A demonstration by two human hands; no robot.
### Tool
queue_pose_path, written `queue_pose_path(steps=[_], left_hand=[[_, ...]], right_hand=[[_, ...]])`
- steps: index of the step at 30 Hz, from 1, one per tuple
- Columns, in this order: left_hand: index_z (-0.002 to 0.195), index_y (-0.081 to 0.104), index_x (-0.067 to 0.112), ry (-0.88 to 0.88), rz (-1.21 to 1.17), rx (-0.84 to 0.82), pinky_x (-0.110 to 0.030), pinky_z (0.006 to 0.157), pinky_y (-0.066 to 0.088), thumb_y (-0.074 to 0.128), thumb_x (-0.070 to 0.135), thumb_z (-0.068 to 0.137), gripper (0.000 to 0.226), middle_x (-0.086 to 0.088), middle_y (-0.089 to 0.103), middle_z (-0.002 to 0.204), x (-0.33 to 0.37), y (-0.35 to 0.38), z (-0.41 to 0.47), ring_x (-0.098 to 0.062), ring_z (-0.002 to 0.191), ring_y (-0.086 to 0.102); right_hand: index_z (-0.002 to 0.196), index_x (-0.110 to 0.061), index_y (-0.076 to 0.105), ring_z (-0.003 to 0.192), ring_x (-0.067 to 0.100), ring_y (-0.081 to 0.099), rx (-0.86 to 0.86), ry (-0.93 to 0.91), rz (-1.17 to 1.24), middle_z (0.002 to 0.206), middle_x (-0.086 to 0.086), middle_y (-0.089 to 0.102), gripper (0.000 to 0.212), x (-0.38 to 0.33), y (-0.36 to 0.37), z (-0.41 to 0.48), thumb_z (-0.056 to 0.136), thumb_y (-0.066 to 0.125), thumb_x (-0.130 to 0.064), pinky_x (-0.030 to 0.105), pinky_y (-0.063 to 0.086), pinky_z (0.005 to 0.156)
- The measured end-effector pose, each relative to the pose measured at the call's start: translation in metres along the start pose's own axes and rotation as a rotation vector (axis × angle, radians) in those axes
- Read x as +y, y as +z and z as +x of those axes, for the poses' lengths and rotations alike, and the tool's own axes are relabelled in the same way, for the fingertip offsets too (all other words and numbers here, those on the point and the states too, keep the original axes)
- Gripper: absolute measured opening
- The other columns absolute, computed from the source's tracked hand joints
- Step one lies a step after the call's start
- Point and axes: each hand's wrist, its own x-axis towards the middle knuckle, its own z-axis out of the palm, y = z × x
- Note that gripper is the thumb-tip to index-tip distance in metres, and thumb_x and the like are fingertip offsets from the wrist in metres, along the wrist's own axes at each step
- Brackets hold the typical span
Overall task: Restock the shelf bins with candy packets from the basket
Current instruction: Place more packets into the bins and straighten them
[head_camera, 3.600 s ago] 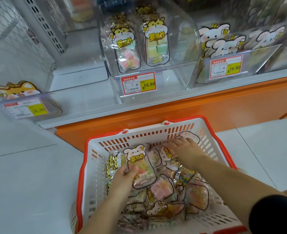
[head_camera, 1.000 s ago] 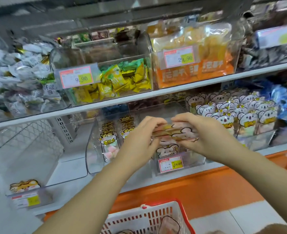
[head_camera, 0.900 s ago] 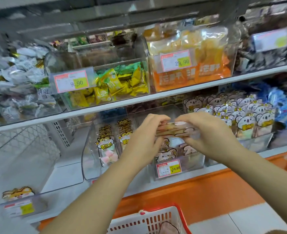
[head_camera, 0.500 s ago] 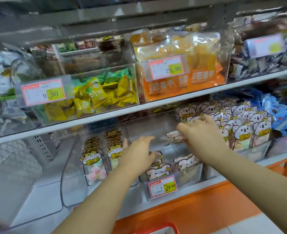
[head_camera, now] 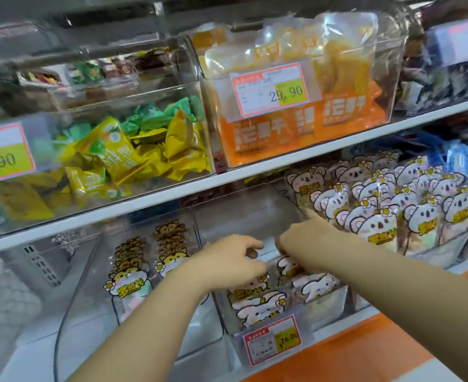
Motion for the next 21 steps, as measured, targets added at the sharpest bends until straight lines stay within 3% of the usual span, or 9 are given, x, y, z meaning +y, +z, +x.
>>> queue_pose_path(steps=[3, 7, 9, 11, 14, 17, 21], left_hand=[[0.145, 0.049, 0.028, -0.014, 0.019, -0.019, -0.035, 0.112, 0.04, 0.054, 0.043, 0.098, 0.049, 0.007, 0.056, 0.142, 0.008, 0.005, 0.012, -0.012, 0.125, 0.056], [0.142, 0.053, 0.027, -0.008, 0.027, 0.002, -0.029, 0.107, 0.042, 0.052, 0.04, 0.1, 0.044, 0.007, 0.054, 0.146, 0.011, 0.011, 0.019, -0.013, 0.128, 0.054], [0.142, 0.053, 0.03, -0.015, 0.023, 0.006, -0.03, 0.106, 0.044, 0.052, 0.041, 0.099, 0.045, 0.008, 0.054, 0.145, 0.012, 0.012, 0.019, -0.013, 0.127, 0.055], [0.143, 0.052, 0.03, -0.017, 0.024, 0.009, -0.03, 0.103, 0.045, 0.052, 0.04, 0.099, 0.046, 0.008, 0.056, 0.143, 0.013, 0.014, 0.018, -0.013, 0.124, 0.056], [0.144, 0.05, 0.03, -0.016, 0.04, 0.015, -0.028, 0.1, 0.046, 0.052, 0.04, 0.099, 0.047, 0.008, 0.058, 0.138, 0.015, 0.016, 0.014, -0.013, 0.121, 0.057], [0.145, 0.047, 0.031, -0.035, 0.124, 0.027, -0.034, 0.105, 0.046, 0.053, 0.045, 0.097, 0.05, 0.006, 0.058, 0.139, 0.011, 0.013, 0.006, -0.015, 0.122, 0.057], [0.144, 0.046, 0.035, -0.114, 0.506, 0.042, -0.044, 0.113, 0.033, 0.049, 0.055, 0.097, 0.051, 0.002, 0.058, 0.14, -0.001, 0.003, -0.011, -0.022, 0.13, 0.052]], right_hand=[[0.126, -0.015, 0.055, 0.12, 0.027, 0.056, -0.028, -0.006, 0.019, 0.12, 0.005, 0.065, 0.034, 0.005, 0.005, 0.002, 0.094, 0.052, -0.003, 0.053, 0.012, 0.119], [0.128, -0.021, 0.058, 0.124, 0.024, 0.054, 0.081, -0.021, 0.093, 0.124, 0.002, 0.064, 0.036, 0.012, 0.005, -0.005, 0.094, 0.056, -0.008, 0.047, 0.02, 0.118], [0.135, -0.024, 0.053, 0.124, 0.024, 0.053, 0.123, -0.024, 0.15, 0.128, 0.003, 0.062, 0.042, 0.012, 0.002, -0.012, 0.096, 0.057, -0.011, 0.037, 0.032, 0.104], [0.137, -0.025, 0.05, 0.119, 0.026, 0.055, 0.158, -0.016, 0.195, 0.125, 0.005, 0.061, 0.043, 0.011, 0.0, -0.018, 0.096, 0.057, -0.011, 0.032, 0.035, 0.084], [0.135, -0.026, 0.05, 0.111, 0.028, 0.059, 0.2, -0.009, 0.232, 0.121, 0.006, 0.063, 0.042, 0.007, 0.002, -0.02, 0.096, 0.059, -0.011, 0.032, 0.036, 0.075], [0.139, -0.029, 0.047, 0.117, 0.027, 0.057, 0.203, -0.017, 0.27, 0.128, 0.005, 0.062, 0.049, 0.004, 0.004, -0.02, 0.095, 0.058, -0.009, 0.033, 0.037, 0.081], [0.14, -0.032, 0.046, 0.122, 0.024, 0.055, 0.278, -0.047, 0.309, 0.134, -0.001, 0.06, 0.052, 0.0, 0.003, -0.021, 0.095, 0.059, -0.01, 0.036, 0.042, 0.095]])
